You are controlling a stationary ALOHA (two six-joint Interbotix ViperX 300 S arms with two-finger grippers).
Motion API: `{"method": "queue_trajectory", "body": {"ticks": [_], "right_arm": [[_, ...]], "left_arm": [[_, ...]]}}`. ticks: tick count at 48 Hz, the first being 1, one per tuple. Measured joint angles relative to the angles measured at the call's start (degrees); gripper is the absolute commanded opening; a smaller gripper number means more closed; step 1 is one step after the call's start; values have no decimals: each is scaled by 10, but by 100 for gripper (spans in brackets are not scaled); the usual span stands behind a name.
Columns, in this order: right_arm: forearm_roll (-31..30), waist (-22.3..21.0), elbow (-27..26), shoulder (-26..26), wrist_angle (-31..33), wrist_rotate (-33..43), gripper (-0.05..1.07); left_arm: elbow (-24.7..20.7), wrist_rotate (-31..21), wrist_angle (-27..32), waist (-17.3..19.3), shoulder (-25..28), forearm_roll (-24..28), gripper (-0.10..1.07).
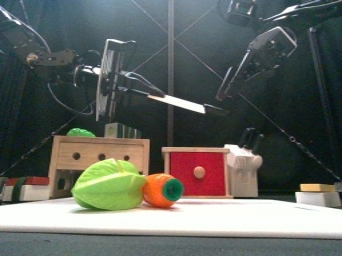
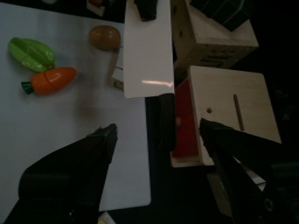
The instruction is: Reorient right arm
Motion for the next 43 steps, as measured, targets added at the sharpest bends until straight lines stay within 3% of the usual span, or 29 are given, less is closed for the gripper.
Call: {"method": "queue_trajectory", "body": {"ticks": [8, 15, 19, 27, 36, 43], "right_arm": [[99, -24, 19, -40, -58, 1, 102], [181, -45, 40, -46, -105, -3, 102], [200, -45, 44, -39, -113, -3, 102], [227, -42, 43, 3, -119, -2, 102], [233, -20, 29, 62, -120, -2, 102], [230, -20, 20, 70, -120, -2, 102]], "left_arm": [[3, 47, 0, 2, 1, 50, 42], [11, 156, -9, 5, 1, 154, 42], [19, 220, -18, 4, 1, 178, 42], [40, 314, -56, 4, 1, 157, 42], [55, 381, -107, -4, 1, 121, 42], [61, 414, -113, -24, 4, 119, 42]]}}
